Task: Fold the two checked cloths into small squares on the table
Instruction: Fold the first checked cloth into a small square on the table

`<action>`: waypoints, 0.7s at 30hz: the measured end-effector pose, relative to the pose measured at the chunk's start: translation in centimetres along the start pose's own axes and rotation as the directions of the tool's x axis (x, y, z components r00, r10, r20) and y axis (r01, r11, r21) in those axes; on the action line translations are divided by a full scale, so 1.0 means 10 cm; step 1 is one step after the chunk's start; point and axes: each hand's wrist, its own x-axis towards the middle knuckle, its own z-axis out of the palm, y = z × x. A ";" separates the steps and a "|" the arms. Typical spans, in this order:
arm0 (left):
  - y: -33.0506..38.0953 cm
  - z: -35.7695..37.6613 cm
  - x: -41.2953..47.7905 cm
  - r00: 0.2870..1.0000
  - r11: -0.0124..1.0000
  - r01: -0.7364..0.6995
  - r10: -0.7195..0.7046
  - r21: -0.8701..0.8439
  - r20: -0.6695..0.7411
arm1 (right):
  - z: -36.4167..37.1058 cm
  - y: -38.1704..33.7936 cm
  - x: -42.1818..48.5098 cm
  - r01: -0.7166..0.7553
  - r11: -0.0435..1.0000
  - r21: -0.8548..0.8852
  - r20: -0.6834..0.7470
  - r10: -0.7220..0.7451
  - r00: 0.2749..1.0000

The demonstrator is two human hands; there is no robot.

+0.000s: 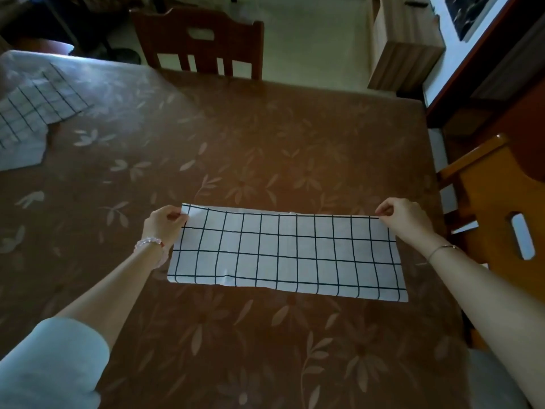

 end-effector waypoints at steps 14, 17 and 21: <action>0.03 0.20 0.13 0.994 0.994 -0.059 0.067 0.092 -0.081 | 0.21 0.04 0.09 -0.063 0.988 -0.139 -0.040 0.058 0.998; 0.06 0.24 0.15 0.993 0.990 -0.069 0.080 0.119 -0.083 | 0.22 0.01 0.01 -0.051 0.980 -0.190 -0.099 0.032 0.995; 0.04 0.22 0.13 0.993 0.993 -0.064 0.073 0.101 -0.094 | 0.24 -0.27 -0.28 0.027 0.987 -0.161 -0.237 -0.065 0.969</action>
